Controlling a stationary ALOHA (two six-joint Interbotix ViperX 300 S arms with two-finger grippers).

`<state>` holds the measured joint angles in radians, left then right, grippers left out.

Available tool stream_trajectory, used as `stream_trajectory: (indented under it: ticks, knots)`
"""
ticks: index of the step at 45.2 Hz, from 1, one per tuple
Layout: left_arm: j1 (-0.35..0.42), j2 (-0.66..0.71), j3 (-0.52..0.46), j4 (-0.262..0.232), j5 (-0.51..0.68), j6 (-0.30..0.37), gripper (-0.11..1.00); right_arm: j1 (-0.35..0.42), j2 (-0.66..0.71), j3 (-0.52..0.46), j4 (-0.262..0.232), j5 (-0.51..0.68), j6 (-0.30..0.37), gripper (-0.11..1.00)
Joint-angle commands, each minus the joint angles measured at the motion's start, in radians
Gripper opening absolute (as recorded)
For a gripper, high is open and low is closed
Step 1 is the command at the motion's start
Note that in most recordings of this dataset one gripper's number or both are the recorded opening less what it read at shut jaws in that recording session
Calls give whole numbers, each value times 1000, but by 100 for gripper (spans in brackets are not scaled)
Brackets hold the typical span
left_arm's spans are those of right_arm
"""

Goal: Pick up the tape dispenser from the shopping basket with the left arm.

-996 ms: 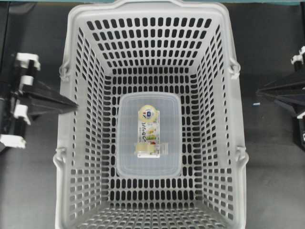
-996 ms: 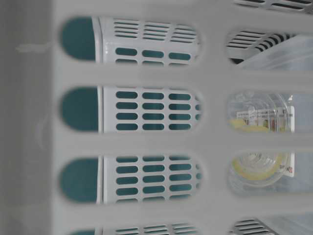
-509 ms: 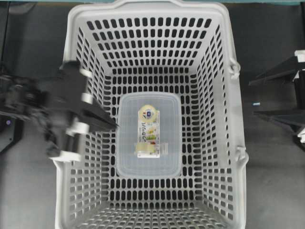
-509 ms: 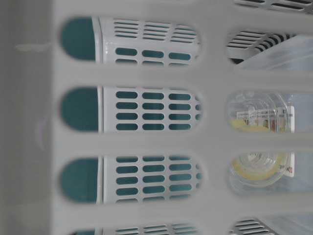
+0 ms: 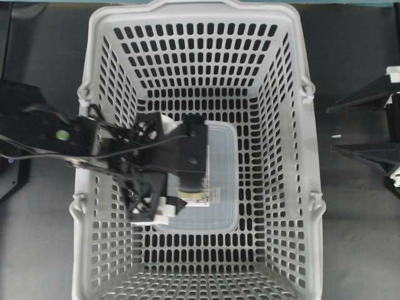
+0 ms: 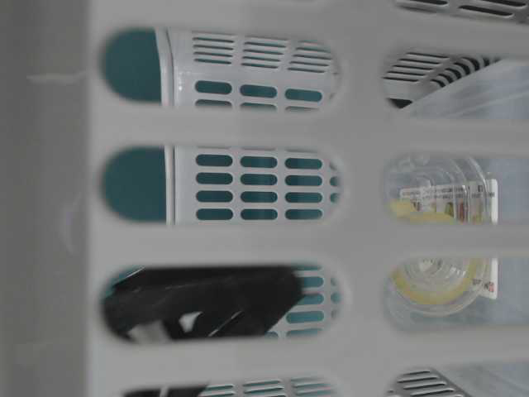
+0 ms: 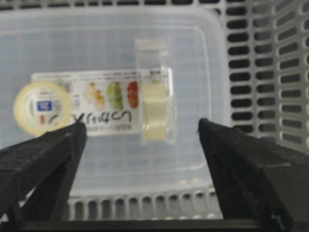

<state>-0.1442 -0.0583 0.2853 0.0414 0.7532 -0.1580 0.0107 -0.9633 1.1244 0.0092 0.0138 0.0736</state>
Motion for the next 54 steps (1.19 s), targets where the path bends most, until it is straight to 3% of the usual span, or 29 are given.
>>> stream_trajectory:
  ticks: [1,20,24,31,39,54]
  knots:
    - [-8,25,-25,3,-8,-23,88,3,3,-9,3,-6,-2,73]
    - [-34,140,-5,3,-52,-35,83,3,2,5,3,-9,0,73]
    - [-34,138,-5,3,-58,-32,69,2,2,8,3,-9,0,73]
    - [-35,115,-18,3,-49,-26,27,2,2,8,3,-9,0,73]
    - [-21,71,-94,3,32,-20,28,2,-3,11,3,-9,0,73]
    - [3,17,-405,3,393,-14,28,2,-12,15,3,-11,3,73]
